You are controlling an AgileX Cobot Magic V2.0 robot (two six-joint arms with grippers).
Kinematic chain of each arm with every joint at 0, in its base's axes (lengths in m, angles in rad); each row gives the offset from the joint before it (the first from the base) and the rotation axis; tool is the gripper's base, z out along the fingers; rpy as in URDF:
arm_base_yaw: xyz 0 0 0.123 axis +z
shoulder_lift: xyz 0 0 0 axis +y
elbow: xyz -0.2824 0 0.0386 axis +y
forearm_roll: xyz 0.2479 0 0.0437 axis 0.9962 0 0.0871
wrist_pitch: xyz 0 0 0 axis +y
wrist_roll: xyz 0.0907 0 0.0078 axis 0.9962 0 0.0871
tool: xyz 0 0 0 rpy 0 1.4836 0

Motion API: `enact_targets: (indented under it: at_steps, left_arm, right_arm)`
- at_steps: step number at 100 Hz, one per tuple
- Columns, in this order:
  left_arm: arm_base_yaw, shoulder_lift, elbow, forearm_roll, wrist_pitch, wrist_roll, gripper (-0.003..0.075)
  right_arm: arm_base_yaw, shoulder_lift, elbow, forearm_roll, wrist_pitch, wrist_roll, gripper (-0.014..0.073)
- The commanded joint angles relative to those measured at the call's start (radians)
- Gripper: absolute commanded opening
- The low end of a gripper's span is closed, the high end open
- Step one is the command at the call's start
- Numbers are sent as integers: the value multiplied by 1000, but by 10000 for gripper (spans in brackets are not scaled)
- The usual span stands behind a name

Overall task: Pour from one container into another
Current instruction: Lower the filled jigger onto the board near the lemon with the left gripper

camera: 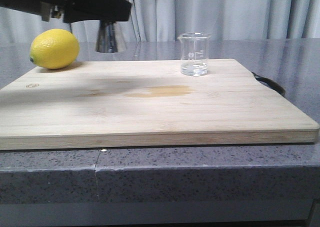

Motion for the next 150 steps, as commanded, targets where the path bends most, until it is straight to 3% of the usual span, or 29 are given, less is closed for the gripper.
enact_targets:
  at_steps: [1, 45, 150]
  left_arm:
    - [34, -32, -20, -91, 91, 21, -20]
    - [108, -32, 81, -155, 124, 173, -20]
    - [108, 133, 81, -155, 152, 201, -19]
  right_arm:
    - [-2, -58, -32, 44, 8, 0, 573]
    - [-2, -85, -32, 38, 19, 0, 573]
    - [-2, -85, -32, 27, 17, 16, 573]
